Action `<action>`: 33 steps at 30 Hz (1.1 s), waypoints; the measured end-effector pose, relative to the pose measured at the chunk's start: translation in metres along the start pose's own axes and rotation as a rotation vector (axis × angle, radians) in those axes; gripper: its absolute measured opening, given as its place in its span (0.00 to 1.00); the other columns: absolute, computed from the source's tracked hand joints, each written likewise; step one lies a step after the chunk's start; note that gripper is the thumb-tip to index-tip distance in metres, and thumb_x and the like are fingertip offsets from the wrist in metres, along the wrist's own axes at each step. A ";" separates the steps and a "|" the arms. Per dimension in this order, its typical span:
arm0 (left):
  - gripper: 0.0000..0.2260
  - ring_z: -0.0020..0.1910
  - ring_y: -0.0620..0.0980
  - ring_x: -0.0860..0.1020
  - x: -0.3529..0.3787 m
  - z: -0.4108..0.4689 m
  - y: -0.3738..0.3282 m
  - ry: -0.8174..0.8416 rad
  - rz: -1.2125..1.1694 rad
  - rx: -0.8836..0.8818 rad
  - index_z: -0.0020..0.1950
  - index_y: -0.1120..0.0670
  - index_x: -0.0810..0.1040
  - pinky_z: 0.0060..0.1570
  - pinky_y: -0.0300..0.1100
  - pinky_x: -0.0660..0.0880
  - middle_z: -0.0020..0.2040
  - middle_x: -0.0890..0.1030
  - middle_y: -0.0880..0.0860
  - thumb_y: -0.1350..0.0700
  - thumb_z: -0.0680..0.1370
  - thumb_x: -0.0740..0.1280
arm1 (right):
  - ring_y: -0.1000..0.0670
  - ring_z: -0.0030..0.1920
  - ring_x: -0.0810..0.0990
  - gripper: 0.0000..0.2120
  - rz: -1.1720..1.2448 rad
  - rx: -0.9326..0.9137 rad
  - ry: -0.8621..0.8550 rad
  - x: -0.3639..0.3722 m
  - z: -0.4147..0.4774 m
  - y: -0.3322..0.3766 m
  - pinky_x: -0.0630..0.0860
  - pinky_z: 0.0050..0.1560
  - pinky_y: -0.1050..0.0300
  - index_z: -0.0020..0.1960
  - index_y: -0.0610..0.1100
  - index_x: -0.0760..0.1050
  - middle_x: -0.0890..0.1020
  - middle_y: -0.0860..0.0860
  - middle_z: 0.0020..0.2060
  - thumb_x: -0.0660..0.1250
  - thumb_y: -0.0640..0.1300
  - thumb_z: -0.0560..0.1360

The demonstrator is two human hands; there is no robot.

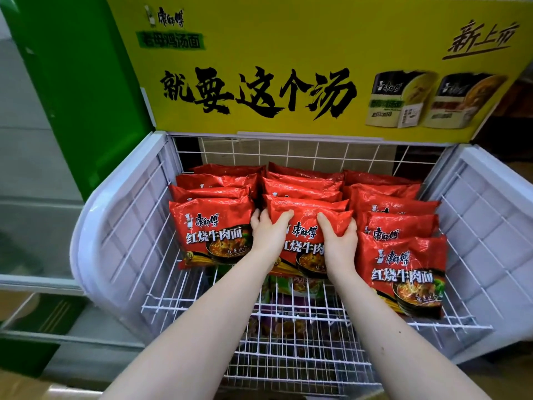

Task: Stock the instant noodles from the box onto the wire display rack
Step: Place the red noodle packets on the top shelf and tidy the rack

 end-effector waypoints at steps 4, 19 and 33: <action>0.42 0.60 0.54 0.75 0.005 -0.001 0.000 0.009 -0.019 -0.043 0.67 0.49 0.65 0.61 0.54 0.73 0.62 0.75 0.53 0.31 0.57 0.63 | 0.49 0.61 0.74 0.31 0.021 -0.002 -0.027 -0.004 0.005 0.003 0.70 0.62 0.54 0.71 0.46 0.64 0.74 0.48 0.63 0.70 0.51 0.72; 0.38 0.67 0.57 0.69 0.004 -0.002 0.010 -0.079 -0.019 -0.023 0.75 0.53 0.56 0.67 0.57 0.66 0.70 0.68 0.56 0.36 0.72 0.64 | 0.52 0.56 0.75 0.29 -0.102 -0.105 0.005 0.010 0.000 -0.004 0.70 0.57 0.58 0.70 0.46 0.63 0.74 0.54 0.55 0.67 0.54 0.74; 0.26 0.71 0.53 0.66 -0.025 -0.024 -0.053 -0.161 0.087 0.262 0.74 0.56 0.61 0.68 0.45 0.63 0.72 0.67 0.55 0.51 0.79 0.64 | 0.53 0.73 0.60 0.30 -0.285 -0.467 0.070 -0.003 -0.010 0.073 0.56 0.72 0.59 0.74 0.46 0.60 0.63 0.51 0.73 0.67 0.43 0.75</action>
Point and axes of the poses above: each hand's wrist, its own z-axis towards the middle knuckle, its own x-axis out of the palm, y = z × x, the point moved 4 cm from there along z, towards the middle knuckle
